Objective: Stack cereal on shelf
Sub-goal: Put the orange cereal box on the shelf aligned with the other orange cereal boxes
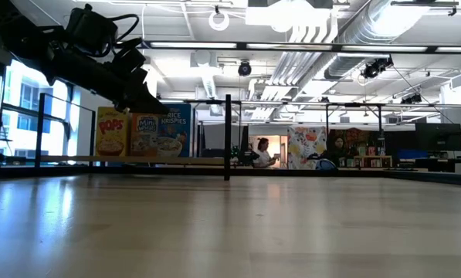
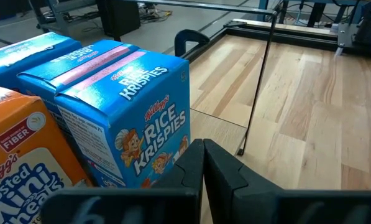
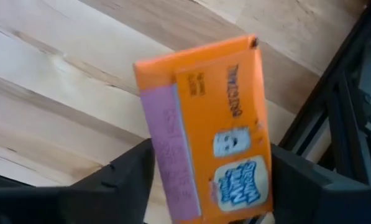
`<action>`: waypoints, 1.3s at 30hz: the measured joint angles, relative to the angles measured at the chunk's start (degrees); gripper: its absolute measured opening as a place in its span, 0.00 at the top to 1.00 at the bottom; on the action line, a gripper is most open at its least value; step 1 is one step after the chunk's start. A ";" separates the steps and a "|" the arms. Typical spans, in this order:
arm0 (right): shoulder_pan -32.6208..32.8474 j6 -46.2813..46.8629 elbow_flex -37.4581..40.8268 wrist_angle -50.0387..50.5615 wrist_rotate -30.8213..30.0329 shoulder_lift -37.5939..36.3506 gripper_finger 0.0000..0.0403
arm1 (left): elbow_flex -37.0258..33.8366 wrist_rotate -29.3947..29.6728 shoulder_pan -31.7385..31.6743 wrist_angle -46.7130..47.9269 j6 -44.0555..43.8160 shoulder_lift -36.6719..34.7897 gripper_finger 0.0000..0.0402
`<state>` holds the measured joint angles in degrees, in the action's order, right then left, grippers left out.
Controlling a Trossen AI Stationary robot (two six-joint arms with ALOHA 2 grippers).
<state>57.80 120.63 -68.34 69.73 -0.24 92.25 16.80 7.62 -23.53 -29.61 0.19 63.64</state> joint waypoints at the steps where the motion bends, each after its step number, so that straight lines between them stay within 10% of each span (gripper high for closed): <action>1: -0.06 -0.51 0.00 0.00 -0.19 0.00 0.42 | 0.00 0.02 -0.02 0.00 0.00 0.00 1.00; 21: -16.25 -29.66 -7.15 1.30 -8.81 -0.02 0.57 | 0.00 0.02 0.00 0.11 0.07 0.00 1.00; 39: -48.90 -98.36 -11.89 -35.06 -8.04 4.36 0.57 | 0.00 -1.40 -0.01 -0.30 0.51 0.00 1.00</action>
<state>8.90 22.27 -80.23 34.68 -8.28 96.61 16.80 6.22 -23.54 -29.91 0.69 63.64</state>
